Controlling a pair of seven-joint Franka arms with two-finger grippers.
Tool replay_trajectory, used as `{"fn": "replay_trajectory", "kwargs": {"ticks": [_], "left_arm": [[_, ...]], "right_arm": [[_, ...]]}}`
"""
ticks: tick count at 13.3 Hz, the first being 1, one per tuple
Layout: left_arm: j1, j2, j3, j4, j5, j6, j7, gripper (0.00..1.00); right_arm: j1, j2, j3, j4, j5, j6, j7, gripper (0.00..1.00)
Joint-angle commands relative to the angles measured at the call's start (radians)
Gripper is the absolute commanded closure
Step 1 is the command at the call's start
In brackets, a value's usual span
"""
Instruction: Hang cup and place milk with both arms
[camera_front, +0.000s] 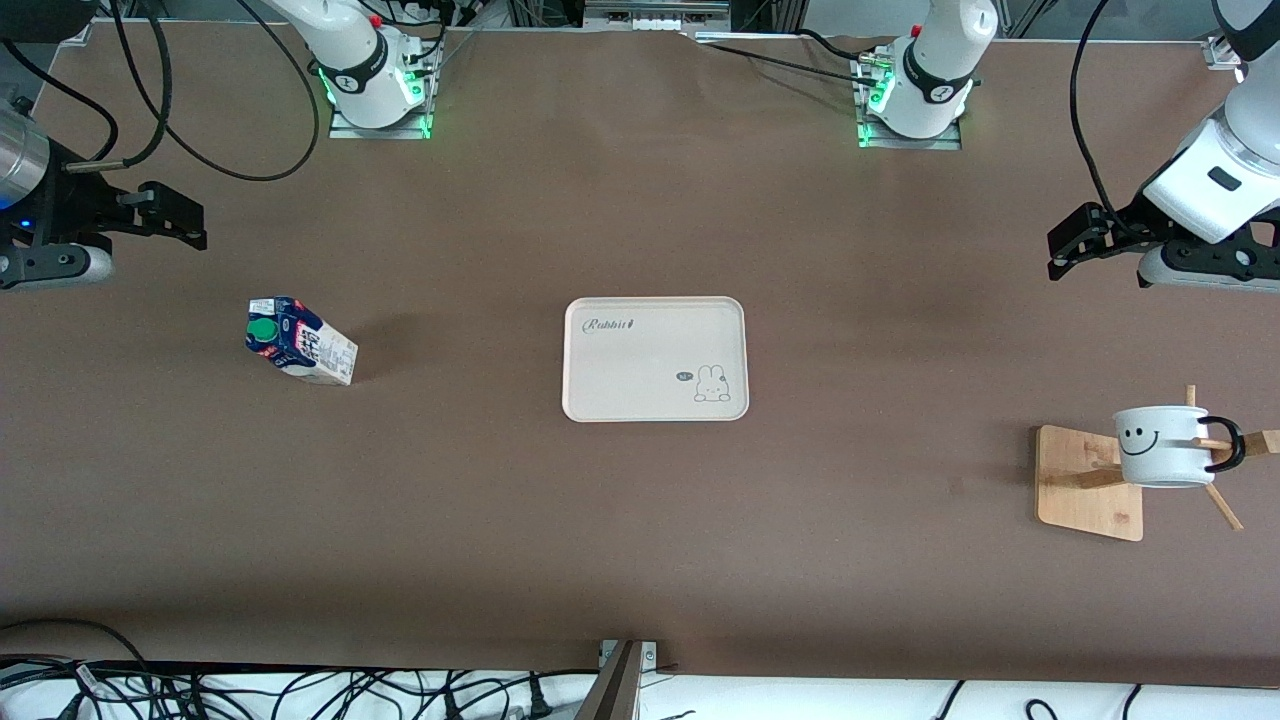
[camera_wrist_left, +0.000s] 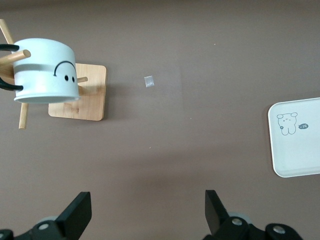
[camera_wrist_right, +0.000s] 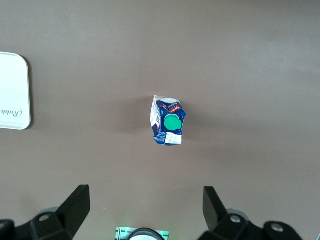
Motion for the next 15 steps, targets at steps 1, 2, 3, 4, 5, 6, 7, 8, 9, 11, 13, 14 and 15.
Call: {"fn": "replay_trajectory", "kwargs": {"ticks": [1, 2, 3, 4, 5, 6, 7, 8, 9, 11, 13, 14, 15], "left_arm": [[-0.011, 0.0, 0.006, 0.014, 0.004, -0.033, -0.01, 0.0], [-0.01, 0.0, 0.006, 0.014, 0.004, -0.037, -0.007, 0.0], [-0.01, 0.004, 0.008, 0.014, 0.004, -0.037, -0.005, 0.0], [-0.01, 0.01, 0.008, 0.019, 0.004, -0.035, -0.005, 0.0], [-0.01, 0.015, 0.008, 0.033, 0.004, -0.037, -0.005, 0.0], [-0.01, 0.017, 0.008, 0.034, 0.004, -0.04, -0.005, 0.0], [-0.008, 0.017, 0.008, 0.034, 0.004, -0.04, -0.004, 0.0], [-0.008, 0.017, 0.008, 0.034, 0.004, -0.04, -0.004, 0.0], [-0.008, 0.017, 0.008, 0.034, 0.004, -0.04, -0.004, 0.0], [-0.008, 0.017, 0.008, 0.034, 0.004, -0.04, -0.005, 0.0], [-0.008, 0.017, 0.008, 0.034, 0.004, -0.04, -0.004, 0.0], [-0.01, 0.017, 0.008, 0.034, 0.004, -0.04, -0.005, 0.0], [-0.01, 0.017, 0.008, 0.036, 0.004, -0.04, -0.005, 0.0]], "right_arm": [[-0.077, -0.039, 0.008, -0.042, -0.005, 0.0, 0.007, 0.0], [-0.144, -0.055, 0.032, -0.068, 0.001, 0.024, 0.007, 0.0], [-0.224, -0.064, 0.068, -0.073, 0.021, 0.036, 0.0, 0.0], [-0.292, -0.067, 0.08, -0.073, 0.056, 0.041, -0.017, 0.0], [-0.306, -0.076, 0.08, -0.076, 0.056, 0.032, -0.025, 0.0], [-0.306, -0.086, 0.08, -0.091, 0.047, 0.02, -0.031, 0.0], [-0.308, -0.086, 0.08, -0.108, 0.044, 0.027, -0.036, 0.0], [-0.308, -0.087, 0.08, -0.123, 0.044, 0.032, -0.034, 0.0], [-0.308, -0.092, 0.08, -0.131, 0.044, 0.041, -0.033, 0.0], [-0.285, -0.092, 0.083, -0.128, 0.046, 0.046, -0.034, 0.0], [-0.268, -0.086, 0.083, -0.114, 0.047, 0.047, -0.033, 0.0], [-0.268, -0.084, 0.083, -0.116, 0.049, 0.047, -0.033, 0.0], [-0.268, -0.083, 0.083, -0.116, 0.049, 0.049, -0.033, 0.0]]}}
